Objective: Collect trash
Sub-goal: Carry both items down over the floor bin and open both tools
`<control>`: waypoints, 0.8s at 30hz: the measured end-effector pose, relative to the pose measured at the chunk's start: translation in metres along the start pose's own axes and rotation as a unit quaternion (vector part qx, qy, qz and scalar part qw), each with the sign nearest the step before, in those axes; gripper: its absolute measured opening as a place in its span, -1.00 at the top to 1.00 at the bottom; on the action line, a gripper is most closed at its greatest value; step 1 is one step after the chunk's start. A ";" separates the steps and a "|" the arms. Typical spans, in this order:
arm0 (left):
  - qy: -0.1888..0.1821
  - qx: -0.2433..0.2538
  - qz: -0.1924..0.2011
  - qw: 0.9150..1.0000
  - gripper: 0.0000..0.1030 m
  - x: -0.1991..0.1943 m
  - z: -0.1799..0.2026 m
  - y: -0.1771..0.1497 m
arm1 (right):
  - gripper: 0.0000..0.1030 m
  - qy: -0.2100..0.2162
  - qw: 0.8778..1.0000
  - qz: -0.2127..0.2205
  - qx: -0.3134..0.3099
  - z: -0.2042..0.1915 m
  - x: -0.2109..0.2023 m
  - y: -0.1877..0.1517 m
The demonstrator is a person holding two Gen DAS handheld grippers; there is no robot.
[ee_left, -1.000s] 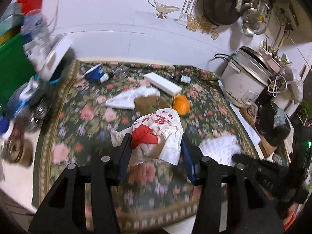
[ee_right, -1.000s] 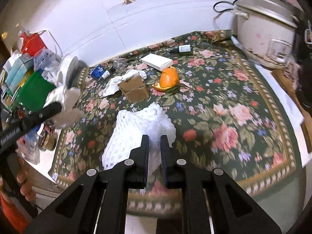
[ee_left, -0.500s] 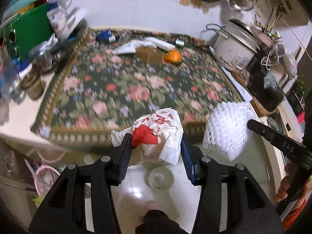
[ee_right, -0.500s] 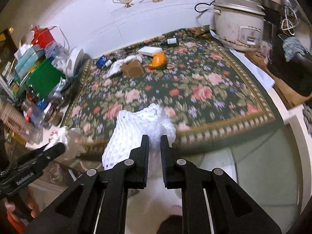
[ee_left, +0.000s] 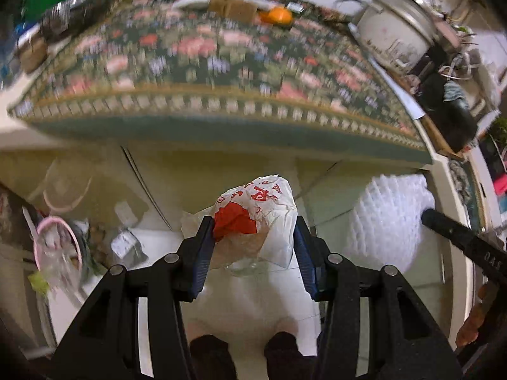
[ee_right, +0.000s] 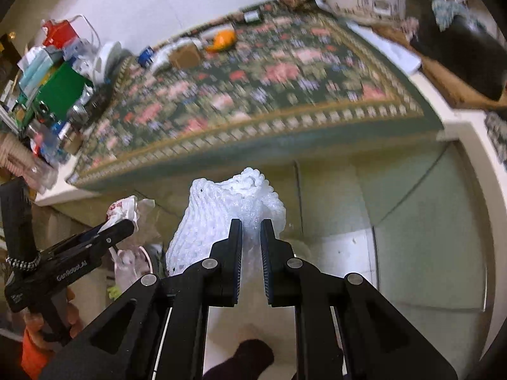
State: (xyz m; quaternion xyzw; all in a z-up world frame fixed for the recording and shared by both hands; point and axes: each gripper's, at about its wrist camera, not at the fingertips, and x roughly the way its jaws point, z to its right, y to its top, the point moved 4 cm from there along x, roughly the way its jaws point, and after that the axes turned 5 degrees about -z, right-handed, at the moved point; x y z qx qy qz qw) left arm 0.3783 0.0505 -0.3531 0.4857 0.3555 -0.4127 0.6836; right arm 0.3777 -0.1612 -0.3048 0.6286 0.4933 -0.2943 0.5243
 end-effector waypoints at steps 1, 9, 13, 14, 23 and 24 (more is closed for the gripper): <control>0.000 -0.008 -0.001 1.000 0.07 0.011 0.001 -0.006 | 0.79 0.000 1.000 -0.007 0.000 0.009 0.008 -0.004; 0.020 -0.046 -0.034 0.998 0.07 0.140 0.007 -0.057 | 0.79 -0.014 0.998 -0.065 -0.019 0.078 0.117 -0.041; 0.029 -0.044 -0.044 0.998 0.07 0.195 0.001 -0.079 | 0.79 -0.016 0.996 -0.091 -0.018 0.099 0.190 -0.058; 0.032 -0.045 -0.047 0.997 0.07 0.209 -0.003 -0.085 | 0.79 -0.014 0.995 -0.098 -0.019 0.102 0.211 -0.062; 0.025 -0.065 -0.075 0.995 0.07 0.317 -0.034 -0.121 | 0.69 -0.001 0.990 -0.135 -0.043 0.107 0.354 -0.090; 0.027 -0.065 -0.078 0.994 0.07 0.328 -0.036 -0.123 | 0.68 -0.001 0.990 -0.135 -0.042 0.108 0.361 -0.090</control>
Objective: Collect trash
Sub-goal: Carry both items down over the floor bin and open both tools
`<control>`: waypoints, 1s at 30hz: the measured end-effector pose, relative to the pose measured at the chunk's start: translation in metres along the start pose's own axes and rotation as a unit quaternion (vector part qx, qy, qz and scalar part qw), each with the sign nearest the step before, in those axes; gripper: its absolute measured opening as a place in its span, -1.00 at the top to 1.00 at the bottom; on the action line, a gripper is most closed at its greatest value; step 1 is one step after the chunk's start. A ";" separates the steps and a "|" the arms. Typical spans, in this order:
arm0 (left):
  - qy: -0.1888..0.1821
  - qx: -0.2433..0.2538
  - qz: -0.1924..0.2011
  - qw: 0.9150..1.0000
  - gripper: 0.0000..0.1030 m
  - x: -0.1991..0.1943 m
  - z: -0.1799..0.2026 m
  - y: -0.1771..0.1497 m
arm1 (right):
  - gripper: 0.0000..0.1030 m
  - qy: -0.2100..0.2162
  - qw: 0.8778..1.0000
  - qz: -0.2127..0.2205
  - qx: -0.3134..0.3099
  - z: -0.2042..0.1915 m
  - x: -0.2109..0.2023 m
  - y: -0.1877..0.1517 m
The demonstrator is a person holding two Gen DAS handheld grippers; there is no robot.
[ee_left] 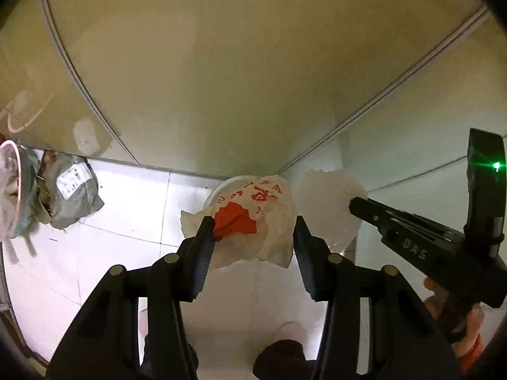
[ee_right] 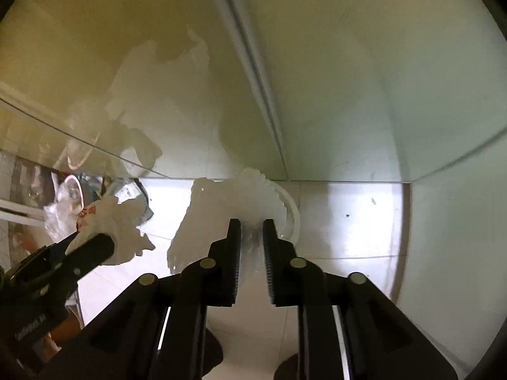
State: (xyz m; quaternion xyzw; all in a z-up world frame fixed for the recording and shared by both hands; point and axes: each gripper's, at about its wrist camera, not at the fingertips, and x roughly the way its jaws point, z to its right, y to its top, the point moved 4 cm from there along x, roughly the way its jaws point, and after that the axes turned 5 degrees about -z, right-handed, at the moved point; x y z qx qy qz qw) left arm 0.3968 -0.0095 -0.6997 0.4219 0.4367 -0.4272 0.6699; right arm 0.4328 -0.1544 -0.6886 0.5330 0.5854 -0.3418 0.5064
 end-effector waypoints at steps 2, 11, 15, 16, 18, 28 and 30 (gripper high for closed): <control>-0.001 -0.004 -0.005 1.000 0.07 0.022 -0.008 0.000 | 0.62 0.014 1.000 -0.002 -0.003 0.002 0.016 0.002; -0.009 -0.018 -0.029 0.999 0.01 0.096 -0.017 0.006 | 0.26 0.025 1.000 -0.010 0.000 0.021 0.034 0.003; -0.016 -0.024 -0.042 0.999 -0.20 0.119 -0.015 0.007 | 0.05 0.020 1.000 0.011 -0.004 0.026 0.030 0.006; -0.020 -0.026 -0.047 0.998 -0.23 0.124 -0.014 0.007 | 0.05 0.018 1.000 0.012 -0.004 0.028 0.028 0.006; -0.019 -0.031 -0.055 0.998 -0.35 0.131 -0.014 0.008 | 0.05 0.019 1.000 0.020 0.001 0.030 0.022 0.007; 0.002 -0.026 -0.039 0.999 -0.41 0.067 0.003 0.012 | 0.05 0.035 0.997 0.055 0.031 0.024 -0.059 0.006; 0.010 -0.019 -0.027 0.999 -0.41 0.028 0.011 0.015 | 0.05 0.041 0.996 0.063 0.040 0.018 -0.088 0.006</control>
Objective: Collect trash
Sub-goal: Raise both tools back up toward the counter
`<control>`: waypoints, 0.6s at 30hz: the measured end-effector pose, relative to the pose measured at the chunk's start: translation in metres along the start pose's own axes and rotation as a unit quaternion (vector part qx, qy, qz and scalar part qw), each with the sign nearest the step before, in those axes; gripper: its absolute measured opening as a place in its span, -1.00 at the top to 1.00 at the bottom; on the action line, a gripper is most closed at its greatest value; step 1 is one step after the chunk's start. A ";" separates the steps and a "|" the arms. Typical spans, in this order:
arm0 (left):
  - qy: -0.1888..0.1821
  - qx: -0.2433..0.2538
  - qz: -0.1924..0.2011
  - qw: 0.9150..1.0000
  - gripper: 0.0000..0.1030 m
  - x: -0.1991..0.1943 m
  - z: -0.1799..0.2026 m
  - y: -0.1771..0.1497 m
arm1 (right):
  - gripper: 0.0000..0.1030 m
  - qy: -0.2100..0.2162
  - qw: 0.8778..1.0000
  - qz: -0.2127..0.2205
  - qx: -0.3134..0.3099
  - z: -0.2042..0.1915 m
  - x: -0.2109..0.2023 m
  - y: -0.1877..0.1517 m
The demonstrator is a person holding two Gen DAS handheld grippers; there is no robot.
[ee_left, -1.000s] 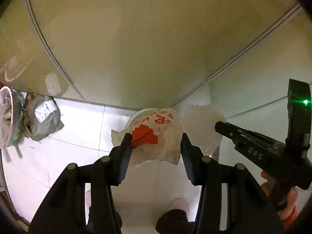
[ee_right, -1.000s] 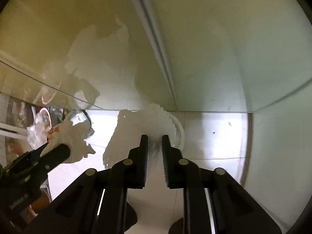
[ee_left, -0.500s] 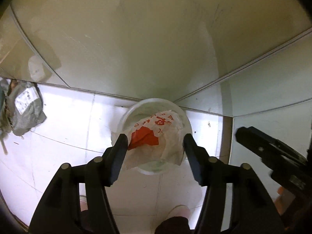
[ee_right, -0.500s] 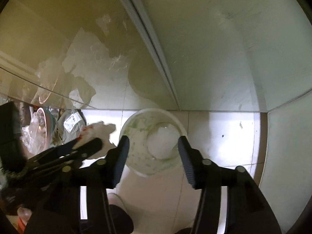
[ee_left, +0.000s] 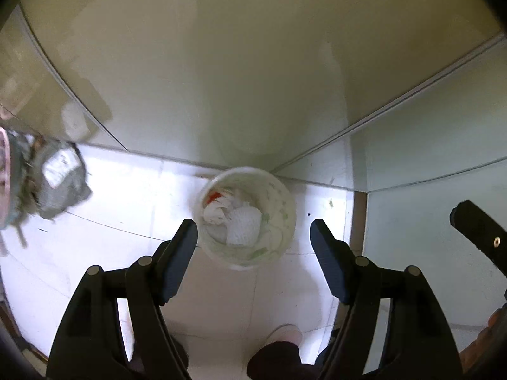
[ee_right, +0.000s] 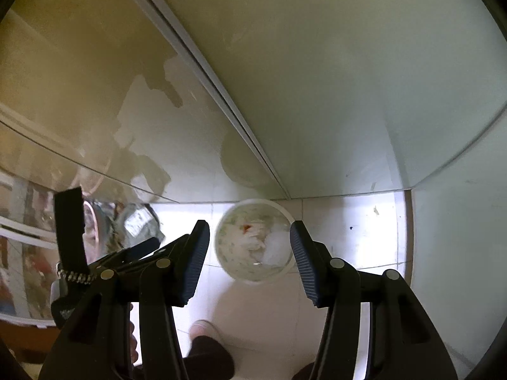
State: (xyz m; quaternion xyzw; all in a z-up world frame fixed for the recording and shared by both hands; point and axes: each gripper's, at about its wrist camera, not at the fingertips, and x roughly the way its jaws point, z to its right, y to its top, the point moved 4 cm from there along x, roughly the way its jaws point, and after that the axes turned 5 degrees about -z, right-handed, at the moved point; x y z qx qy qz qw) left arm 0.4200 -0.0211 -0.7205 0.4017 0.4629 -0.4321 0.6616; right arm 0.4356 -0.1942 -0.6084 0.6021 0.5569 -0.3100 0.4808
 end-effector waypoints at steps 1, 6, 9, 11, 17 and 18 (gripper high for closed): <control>0.001 0.002 0.007 1.000 -0.41 -0.020 0.003 0.000 | 0.05 0.004 1.000 0.002 0.002 -0.006 -0.014 0.002; 0.012 0.018 0.050 0.999 -0.41 -0.125 0.019 0.004 | 0.05 0.005 1.000 0.019 -0.009 -0.046 -0.093 0.011; 0.020 0.034 0.086 0.996 -0.41 -0.207 0.031 0.006 | 0.05 0.001 0.999 0.037 -0.019 -0.073 -0.149 0.018; 0.022 0.045 0.110 0.993 -0.41 -0.256 0.039 0.008 | 0.05 -0.002 0.998 0.050 -0.027 -0.087 -0.181 0.022; 0.018 0.077 0.188 0.979 -0.41 -0.387 0.061 0.018 | 0.05 -0.028 0.989 0.130 -0.069 -0.143 -0.299 0.035; 0.015 0.082 0.203 0.976 -0.41 -0.408 0.063 0.020 | 0.05 -0.032 0.987 0.143 -0.073 -0.151 -0.315 0.036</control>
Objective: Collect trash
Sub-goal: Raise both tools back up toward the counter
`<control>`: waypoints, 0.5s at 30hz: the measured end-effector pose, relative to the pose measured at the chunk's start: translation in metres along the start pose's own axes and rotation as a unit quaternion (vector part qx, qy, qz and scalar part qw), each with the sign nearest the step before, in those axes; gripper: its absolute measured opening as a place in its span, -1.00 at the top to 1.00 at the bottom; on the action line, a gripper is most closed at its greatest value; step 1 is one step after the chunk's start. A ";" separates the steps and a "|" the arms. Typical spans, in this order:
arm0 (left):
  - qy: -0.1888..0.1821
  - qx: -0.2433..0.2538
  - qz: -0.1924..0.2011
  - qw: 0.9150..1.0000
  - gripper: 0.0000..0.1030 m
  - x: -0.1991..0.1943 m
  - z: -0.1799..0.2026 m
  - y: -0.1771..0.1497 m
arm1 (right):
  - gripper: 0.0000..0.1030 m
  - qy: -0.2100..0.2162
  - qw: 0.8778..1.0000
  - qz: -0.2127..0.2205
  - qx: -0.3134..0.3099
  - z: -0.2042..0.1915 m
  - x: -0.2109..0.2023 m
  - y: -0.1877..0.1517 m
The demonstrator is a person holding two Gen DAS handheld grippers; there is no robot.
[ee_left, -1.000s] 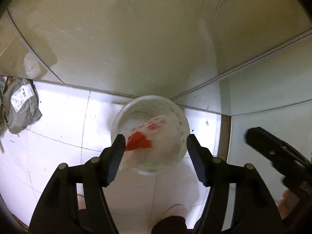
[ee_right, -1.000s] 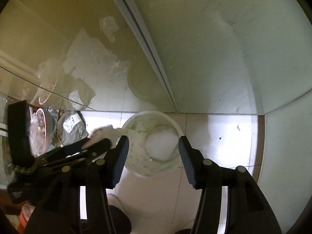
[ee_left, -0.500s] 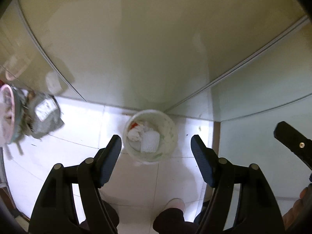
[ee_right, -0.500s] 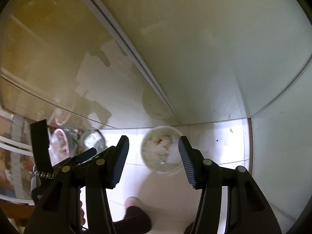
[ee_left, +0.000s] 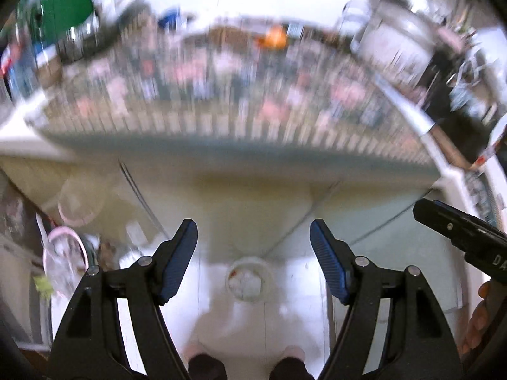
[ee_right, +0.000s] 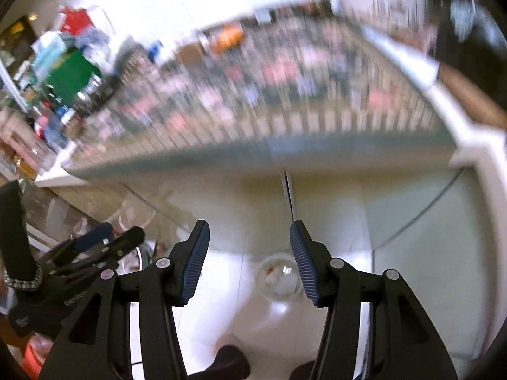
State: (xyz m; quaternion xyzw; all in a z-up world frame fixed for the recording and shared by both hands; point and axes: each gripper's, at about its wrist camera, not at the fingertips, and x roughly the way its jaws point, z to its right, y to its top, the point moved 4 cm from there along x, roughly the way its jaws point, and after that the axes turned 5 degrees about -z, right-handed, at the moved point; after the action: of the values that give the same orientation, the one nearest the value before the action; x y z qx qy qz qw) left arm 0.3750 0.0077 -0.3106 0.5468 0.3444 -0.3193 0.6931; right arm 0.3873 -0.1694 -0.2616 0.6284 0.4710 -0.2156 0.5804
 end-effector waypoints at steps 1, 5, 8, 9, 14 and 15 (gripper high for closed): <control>-0.004 0.007 0.022 1.000 -0.41 -0.026 0.001 0.015 | 0.05 -0.007 1.000 0.018 -0.005 -0.007 -0.019 0.009; -0.007 0.033 0.079 0.996 -0.41 -0.090 -0.005 0.056 | 0.00 -0.041 0.996 0.080 -0.017 -0.032 -0.073 0.035; -0.026 0.043 0.109 0.993 -0.41 -0.129 -0.009 0.079 | -0.12 -0.069 0.990 0.122 -0.016 -0.050 -0.094 0.052; -0.029 0.046 0.125 0.991 -0.41 -0.143 -0.011 0.089 | -0.16 -0.078 0.988 0.135 -0.014 -0.052 -0.100 0.055; -0.018 0.067 0.173 0.982 -0.41 -0.179 -0.008 0.125 | -0.23 -0.092 0.980 0.177 -0.005 -0.054 -0.122 0.080; -0.015 0.069 0.183 0.981 -0.41 -0.183 -0.006 0.132 | -0.23 -0.096 0.979 0.181 -0.006 -0.051 -0.125 0.086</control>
State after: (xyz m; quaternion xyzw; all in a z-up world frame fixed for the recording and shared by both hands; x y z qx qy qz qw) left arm 0.3805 0.0521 -0.0893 0.6425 0.2052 -0.2180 0.7054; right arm 0.3875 -0.1546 -0.1024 0.6762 0.2925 -0.1632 0.6561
